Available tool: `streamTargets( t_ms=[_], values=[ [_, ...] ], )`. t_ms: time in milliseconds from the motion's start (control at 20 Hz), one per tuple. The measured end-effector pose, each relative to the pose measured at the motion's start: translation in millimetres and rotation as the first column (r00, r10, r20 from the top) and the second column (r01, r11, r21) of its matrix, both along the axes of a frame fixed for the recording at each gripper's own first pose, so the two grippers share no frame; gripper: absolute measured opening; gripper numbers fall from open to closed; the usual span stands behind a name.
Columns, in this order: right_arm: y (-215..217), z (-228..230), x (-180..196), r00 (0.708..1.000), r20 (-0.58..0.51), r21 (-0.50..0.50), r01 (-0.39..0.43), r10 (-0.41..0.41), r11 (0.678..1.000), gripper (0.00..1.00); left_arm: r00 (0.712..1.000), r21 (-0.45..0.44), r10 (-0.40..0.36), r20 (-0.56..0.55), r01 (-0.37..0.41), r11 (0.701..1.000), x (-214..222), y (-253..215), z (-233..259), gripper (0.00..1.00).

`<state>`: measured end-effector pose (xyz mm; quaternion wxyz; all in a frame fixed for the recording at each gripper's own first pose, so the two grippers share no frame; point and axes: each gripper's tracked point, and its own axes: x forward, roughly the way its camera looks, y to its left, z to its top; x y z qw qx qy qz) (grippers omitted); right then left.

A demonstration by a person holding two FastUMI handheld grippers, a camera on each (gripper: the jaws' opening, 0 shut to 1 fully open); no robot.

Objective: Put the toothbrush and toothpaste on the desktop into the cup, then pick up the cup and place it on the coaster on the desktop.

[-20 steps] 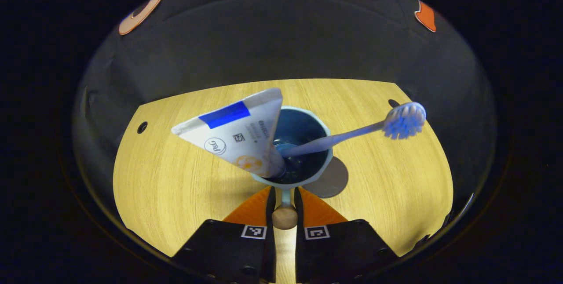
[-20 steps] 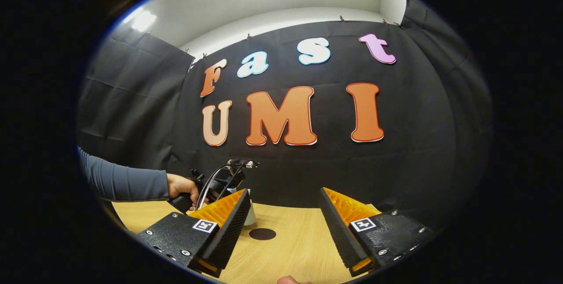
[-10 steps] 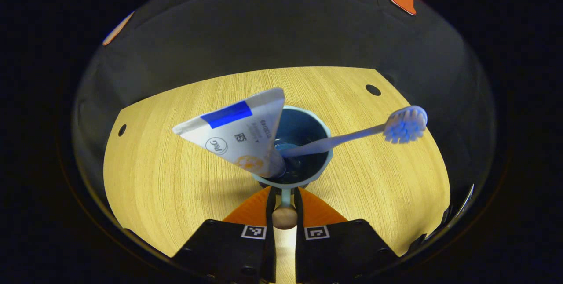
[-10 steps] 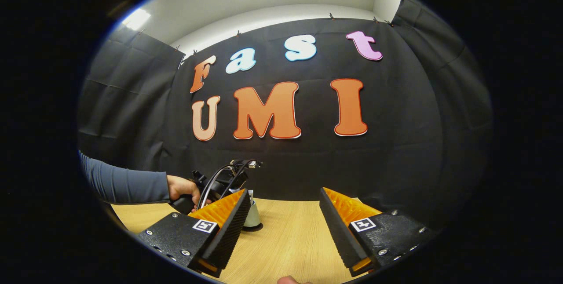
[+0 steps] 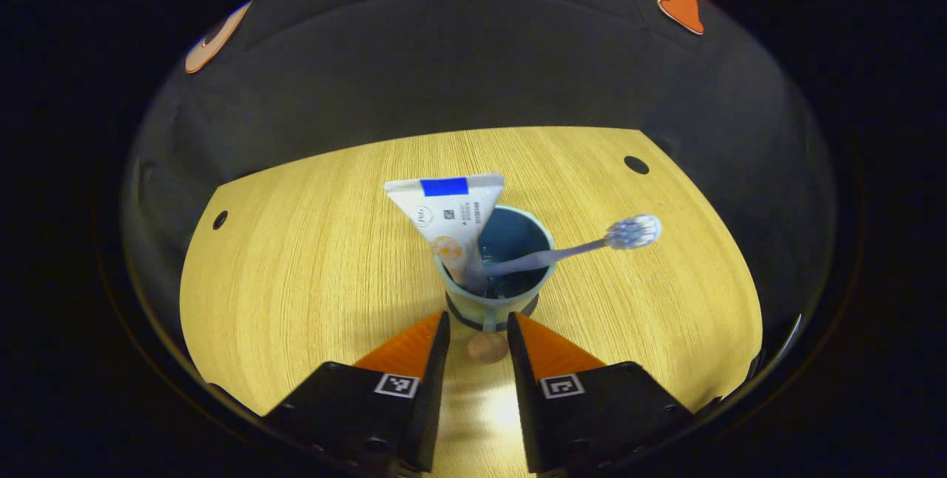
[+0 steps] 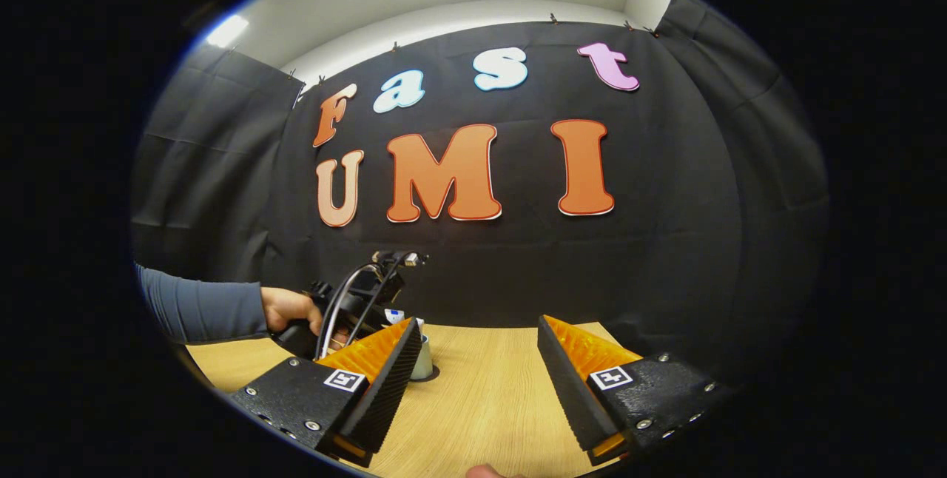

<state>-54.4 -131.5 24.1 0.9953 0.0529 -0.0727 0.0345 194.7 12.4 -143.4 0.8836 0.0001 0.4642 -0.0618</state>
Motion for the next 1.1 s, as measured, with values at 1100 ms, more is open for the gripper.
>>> streamTargets(
  t_ms=[1100],
  values=[
    [89,24,12,0.998,0.047,-0.055,0.035,-0.032,0.998,0.95,0.599,-0.015,0.129,0.790,-0.192,0.981,-158,130,206,0.93]
  ],
)
